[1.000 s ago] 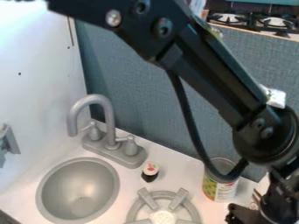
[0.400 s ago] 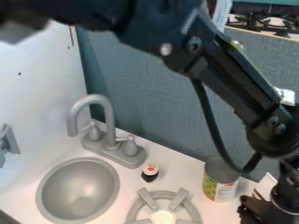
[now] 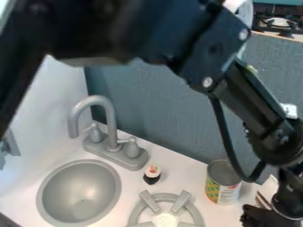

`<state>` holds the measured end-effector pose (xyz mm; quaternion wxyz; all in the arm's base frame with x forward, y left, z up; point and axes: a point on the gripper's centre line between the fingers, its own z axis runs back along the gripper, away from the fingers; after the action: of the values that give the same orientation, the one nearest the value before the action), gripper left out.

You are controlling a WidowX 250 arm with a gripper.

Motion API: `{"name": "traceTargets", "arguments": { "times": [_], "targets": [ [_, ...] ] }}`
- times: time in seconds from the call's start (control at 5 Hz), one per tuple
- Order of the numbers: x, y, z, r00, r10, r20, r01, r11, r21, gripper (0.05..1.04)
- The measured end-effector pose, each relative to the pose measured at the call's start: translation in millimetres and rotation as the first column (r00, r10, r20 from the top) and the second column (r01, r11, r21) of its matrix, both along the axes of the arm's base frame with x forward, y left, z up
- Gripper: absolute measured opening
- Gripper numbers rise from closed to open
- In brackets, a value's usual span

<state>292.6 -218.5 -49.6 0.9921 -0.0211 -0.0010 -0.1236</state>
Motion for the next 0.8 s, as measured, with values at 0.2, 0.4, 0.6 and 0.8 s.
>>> {"name": "traceTargets", "arguments": {
  "times": [0.2, 0.4, 0.6, 0.8],
  "targets": [
    [5, -8, -3.8, 1.0, -0.012, -0.002, 0.012, 0.999, -0.03, 0.944],
    [4, -8, -3.3, 1.0, -0.026, -0.013, 0.026, 0.999, -0.028, 0.673],
    [-2, -4, 0.1, 0.999, -0.029, -0.018, 0.029, 0.999, -0.013, 0.63],
    [-11, -3, 30.3, 1.0, -0.003, -0.021, 0.003, 1.0, -0.008, 0.63]
  ]
}}
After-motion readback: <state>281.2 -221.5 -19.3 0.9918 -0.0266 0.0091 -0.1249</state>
